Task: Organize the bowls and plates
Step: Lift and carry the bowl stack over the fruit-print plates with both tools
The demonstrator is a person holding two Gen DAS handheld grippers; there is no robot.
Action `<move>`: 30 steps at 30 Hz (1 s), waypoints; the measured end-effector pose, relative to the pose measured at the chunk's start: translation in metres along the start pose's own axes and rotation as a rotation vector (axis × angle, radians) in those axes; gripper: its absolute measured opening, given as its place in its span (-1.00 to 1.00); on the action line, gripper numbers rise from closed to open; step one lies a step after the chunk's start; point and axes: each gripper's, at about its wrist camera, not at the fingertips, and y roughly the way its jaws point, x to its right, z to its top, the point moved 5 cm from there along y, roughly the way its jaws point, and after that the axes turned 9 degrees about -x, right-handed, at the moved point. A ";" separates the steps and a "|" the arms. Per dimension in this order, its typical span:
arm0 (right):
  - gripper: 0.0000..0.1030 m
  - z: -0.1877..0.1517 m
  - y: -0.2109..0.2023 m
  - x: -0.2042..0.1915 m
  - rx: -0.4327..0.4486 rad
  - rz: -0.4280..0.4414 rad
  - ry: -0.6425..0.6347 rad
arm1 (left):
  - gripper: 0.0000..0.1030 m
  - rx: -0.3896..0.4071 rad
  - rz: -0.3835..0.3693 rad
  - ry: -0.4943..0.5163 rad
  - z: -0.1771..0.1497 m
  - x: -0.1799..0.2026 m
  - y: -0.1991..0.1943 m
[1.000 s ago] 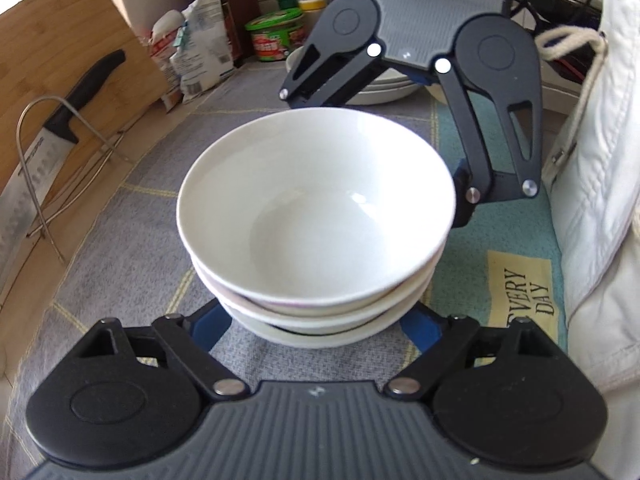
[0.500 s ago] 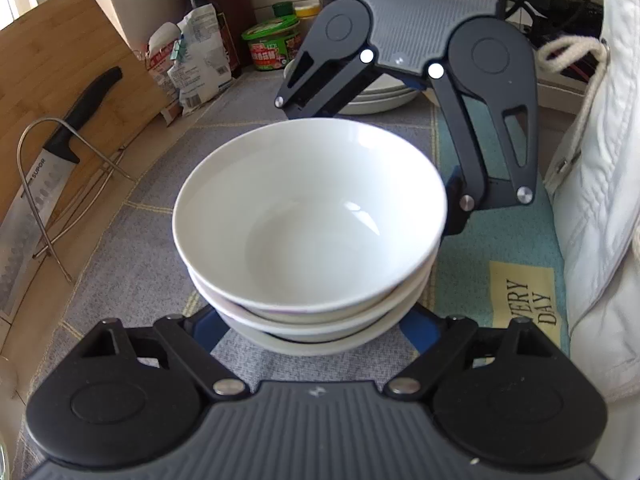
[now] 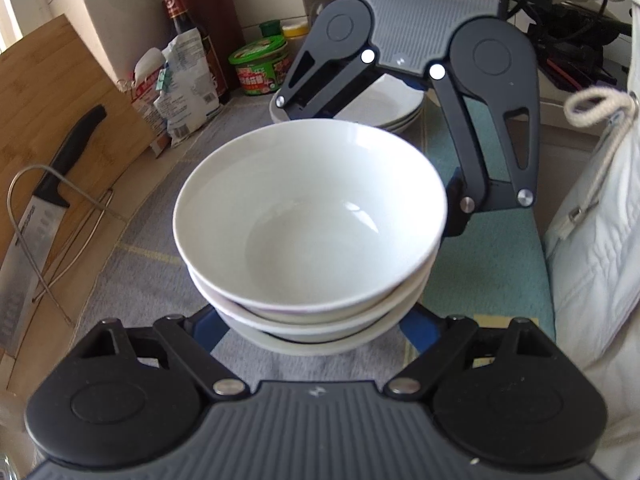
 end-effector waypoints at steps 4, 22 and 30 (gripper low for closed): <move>0.64 -0.011 -0.016 0.005 -0.007 -0.009 0.019 | 0.73 0.010 -0.014 0.013 0.021 0.002 0.000; 0.64 -0.092 -0.085 0.051 -0.020 -0.115 0.127 | 0.73 0.076 -0.044 0.155 0.123 0.015 0.038; 0.64 -0.127 -0.094 0.079 -0.043 -0.139 0.169 | 0.73 0.095 -0.075 0.184 0.154 0.011 0.070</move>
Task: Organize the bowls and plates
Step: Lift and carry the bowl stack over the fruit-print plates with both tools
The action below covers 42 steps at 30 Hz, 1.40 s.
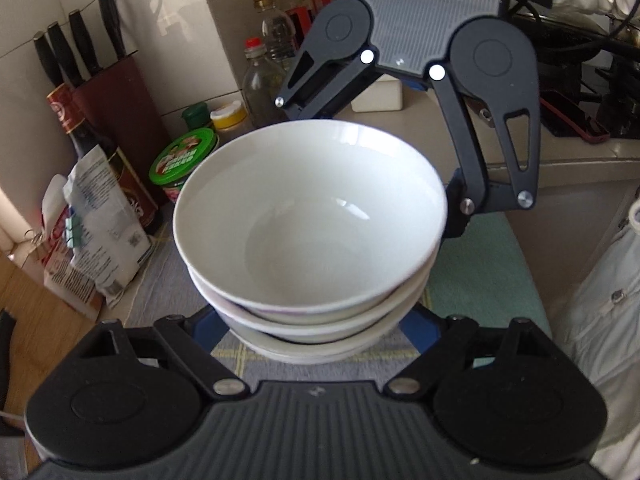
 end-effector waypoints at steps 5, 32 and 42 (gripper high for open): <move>0.64 -0.013 -0.001 0.016 -0.017 -0.017 0.022 | 0.73 0.011 -0.016 0.009 0.015 -0.006 0.017; 0.64 -0.027 0.017 0.044 -0.068 0.010 0.086 | 0.73 0.001 -0.069 0.010 0.028 -0.014 0.047; 0.64 -0.027 0.018 0.044 -0.074 0.021 0.087 | 0.73 -0.005 -0.083 -0.009 0.029 -0.015 0.051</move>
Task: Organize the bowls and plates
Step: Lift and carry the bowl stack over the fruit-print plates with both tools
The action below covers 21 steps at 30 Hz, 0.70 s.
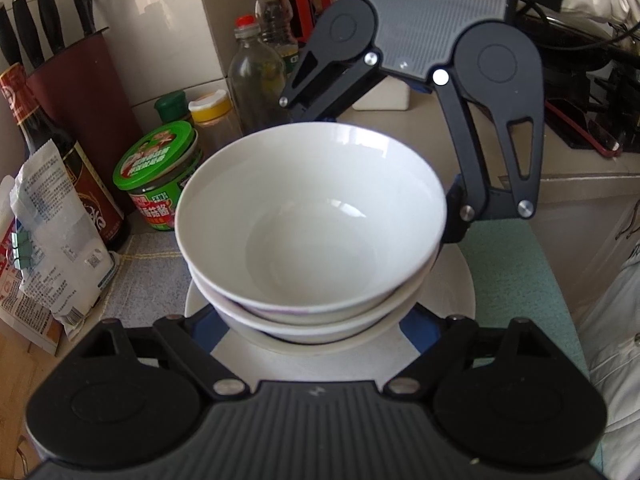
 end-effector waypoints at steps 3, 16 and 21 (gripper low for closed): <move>0.64 0.000 0.000 0.001 0.000 -0.001 0.002 | 0.73 -0.002 -0.002 -0.003 0.001 0.000 0.001; 0.63 0.000 0.004 0.002 -0.013 0.017 0.010 | 0.73 -0.022 -0.033 -0.025 -0.001 -0.003 0.008; 0.63 0.001 0.006 0.004 -0.010 0.021 0.010 | 0.73 -0.025 -0.029 -0.027 -0.002 -0.004 0.008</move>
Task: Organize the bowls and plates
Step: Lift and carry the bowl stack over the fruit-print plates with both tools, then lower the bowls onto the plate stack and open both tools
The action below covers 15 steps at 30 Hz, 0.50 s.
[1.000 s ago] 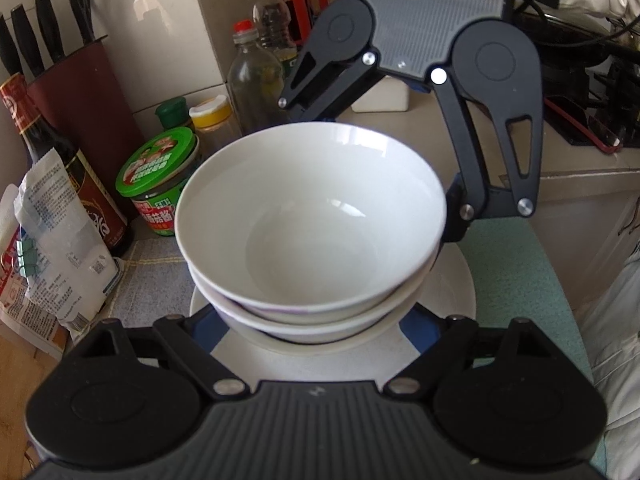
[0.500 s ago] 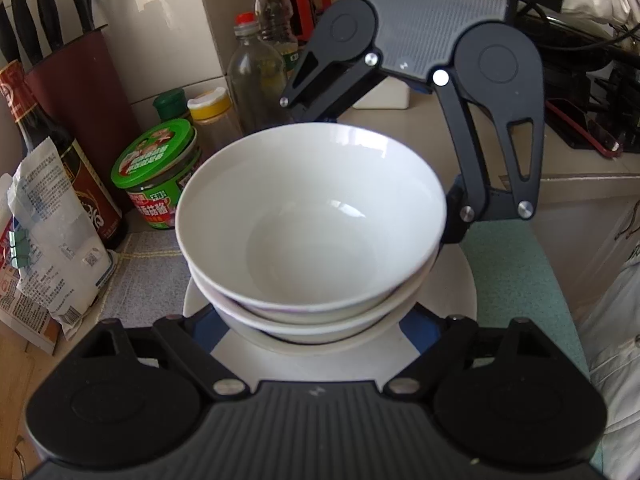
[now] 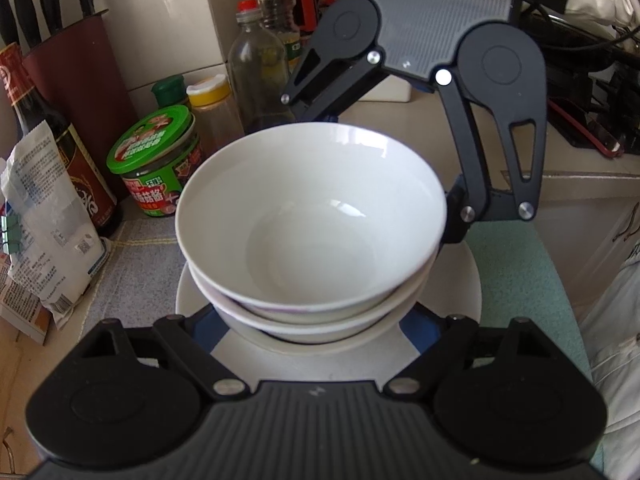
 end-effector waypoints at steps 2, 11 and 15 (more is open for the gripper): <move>0.63 0.000 0.000 0.001 0.002 0.001 0.000 | 0.73 -0.002 0.002 -0.001 0.000 -0.001 -0.001; 0.66 -0.001 0.000 -0.001 0.008 -0.014 -0.012 | 0.75 0.005 0.030 0.016 -0.001 0.001 -0.002; 1.00 0.000 0.001 0.001 0.013 -0.020 -0.002 | 0.91 0.018 0.024 0.008 -0.002 0.002 -0.006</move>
